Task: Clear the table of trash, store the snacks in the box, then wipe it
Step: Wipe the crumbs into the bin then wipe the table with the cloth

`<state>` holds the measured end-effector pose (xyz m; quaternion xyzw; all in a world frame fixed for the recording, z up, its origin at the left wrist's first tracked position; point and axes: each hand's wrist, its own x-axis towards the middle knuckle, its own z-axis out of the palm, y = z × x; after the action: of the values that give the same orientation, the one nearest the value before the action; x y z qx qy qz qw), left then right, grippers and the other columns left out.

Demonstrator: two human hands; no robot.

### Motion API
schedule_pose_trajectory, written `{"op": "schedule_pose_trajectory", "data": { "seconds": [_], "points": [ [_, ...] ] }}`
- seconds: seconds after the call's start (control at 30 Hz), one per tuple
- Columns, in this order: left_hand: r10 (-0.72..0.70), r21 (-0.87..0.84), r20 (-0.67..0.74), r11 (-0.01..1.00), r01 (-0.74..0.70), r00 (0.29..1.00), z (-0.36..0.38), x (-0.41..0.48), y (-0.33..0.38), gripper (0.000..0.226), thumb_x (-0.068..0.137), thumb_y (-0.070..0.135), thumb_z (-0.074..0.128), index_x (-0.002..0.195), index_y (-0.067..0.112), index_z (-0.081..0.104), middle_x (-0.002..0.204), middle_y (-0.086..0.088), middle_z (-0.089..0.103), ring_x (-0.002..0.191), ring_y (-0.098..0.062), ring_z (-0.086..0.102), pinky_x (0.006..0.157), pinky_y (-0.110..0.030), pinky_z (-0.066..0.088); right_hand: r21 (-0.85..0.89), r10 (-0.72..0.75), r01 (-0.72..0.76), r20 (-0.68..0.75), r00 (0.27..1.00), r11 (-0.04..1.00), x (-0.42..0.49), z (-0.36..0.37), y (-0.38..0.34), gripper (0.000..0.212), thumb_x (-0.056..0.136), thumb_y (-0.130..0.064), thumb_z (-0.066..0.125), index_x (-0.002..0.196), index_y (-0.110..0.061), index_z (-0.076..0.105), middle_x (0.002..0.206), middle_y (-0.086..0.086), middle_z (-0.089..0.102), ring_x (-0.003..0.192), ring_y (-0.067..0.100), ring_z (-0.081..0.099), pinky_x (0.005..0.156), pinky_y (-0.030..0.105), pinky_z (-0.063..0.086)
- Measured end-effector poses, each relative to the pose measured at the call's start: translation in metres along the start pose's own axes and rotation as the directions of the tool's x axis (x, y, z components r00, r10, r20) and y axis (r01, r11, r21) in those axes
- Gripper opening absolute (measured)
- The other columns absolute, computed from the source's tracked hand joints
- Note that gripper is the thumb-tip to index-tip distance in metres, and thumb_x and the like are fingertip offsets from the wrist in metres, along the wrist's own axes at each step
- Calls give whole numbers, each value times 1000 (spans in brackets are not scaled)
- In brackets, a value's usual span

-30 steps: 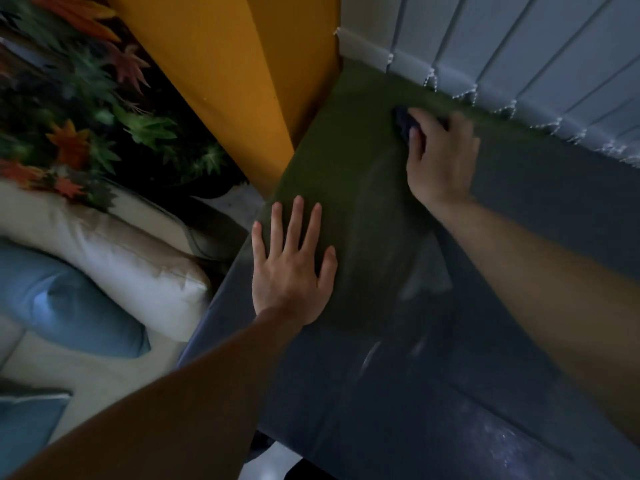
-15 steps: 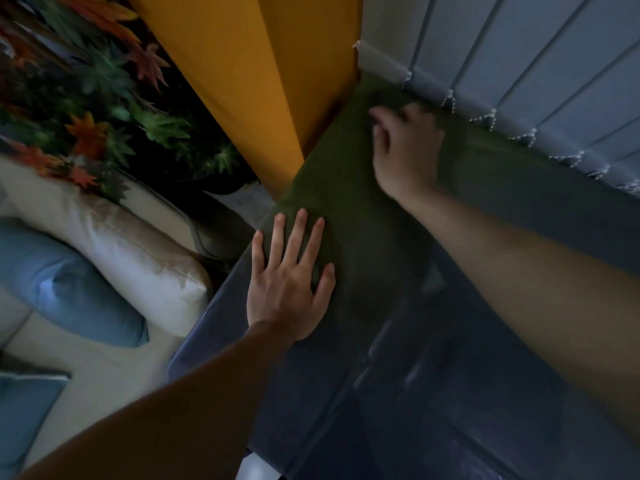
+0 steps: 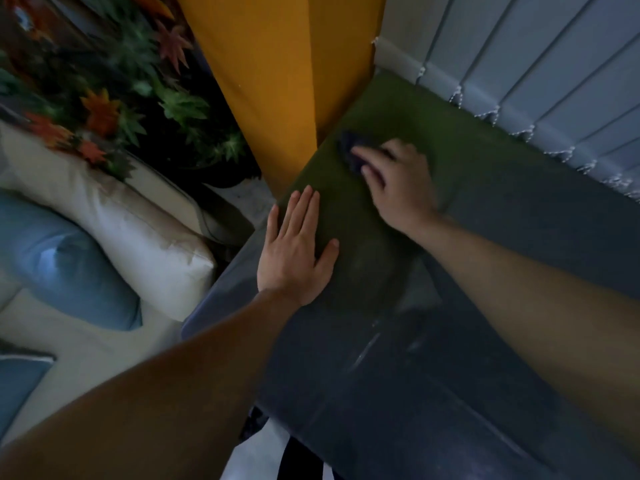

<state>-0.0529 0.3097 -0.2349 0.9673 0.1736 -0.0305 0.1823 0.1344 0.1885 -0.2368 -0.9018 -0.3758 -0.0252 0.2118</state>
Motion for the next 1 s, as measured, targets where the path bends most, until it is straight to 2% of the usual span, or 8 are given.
{"op": "schedule_pose_trajectory", "data": {
  "seconds": [0.07,0.13,0.3,0.47,0.63,0.8,0.93,1.0],
  "points": [
    [-3,-51,-8,999,2,1000,-3,-6,-9,67,104,45,36,161,15,16,169,0,10,156,-14,1,126,-35,-3,10,246,-246,-65,967,969,1,3,-6,38,102,-35,44,137,-30,56,116,8,57,104,31,54,86,42,41],
    [11,11,-15,1000,-11,1000,-6,-23,-23,61,107,42,31,161,16,18,168,0,12,156,-16,2,126,-33,-3,-42,282,-285,-63,957,958,-3,9,-26,37,102,-34,44,137,-31,56,119,6,57,106,31,53,87,42,39],
    [-53,108,15,993,51,998,-14,-89,-68,63,107,49,21,162,21,8,168,3,0,156,-19,-5,127,-41,2,41,-142,139,77,987,989,-32,17,-68,36,98,-30,51,132,-28,62,110,6,57,98,30,55,81,45,47],
    [-195,80,-4,978,194,981,-14,-127,-88,62,106,48,17,162,24,4,169,4,-3,155,-18,-6,126,-42,5,20,309,-308,-41,950,951,-39,20,-98,36,97,-34,49,131,-33,59,113,6,60,100,32,57,83,43,44],
    [-261,-28,-2,965,261,965,-13,-155,-105,60,107,45,13,162,23,3,168,5,1,155,-14,1,126,-40,13,105,-232,220,118,965,970,-90,29,-151,32,95,-30,52,123,-27,68,100,3,60,89,28,58,75,42,45],
    [-211,-8,16,977,211,977,-15,-166,-115,59,108,44,13,162,24,2,168,4,0,156,-16,0,126,-39,10,113,46,-53,62,997,992,-100,30,-164,32,95,-32,54,124,-32,67,105,1,59,96,27,58,77,41,45],
    [-187,30,38,982,186,982,-20,-164,-115,61,105,47,7,161,26,-2,168,3,-3,155,-17,-4,126,-41,5,217,-291,258,138,947,942,-143,21,-170,31,95,-26,56,123,-26,69,97,2,58,86,26,58,72,41,49],
    [-174,66,36,983,171,984,-22,-162,-114,62,104,46,6,161,25,-2,168,3,-4,155,-17,-6,126,-40,0,167,-324,299,151,934,939,-145,14,-150,32,96,-25,54,123,-26,70,95,6,57,83,28,57,69,41,50]
  ]
}}
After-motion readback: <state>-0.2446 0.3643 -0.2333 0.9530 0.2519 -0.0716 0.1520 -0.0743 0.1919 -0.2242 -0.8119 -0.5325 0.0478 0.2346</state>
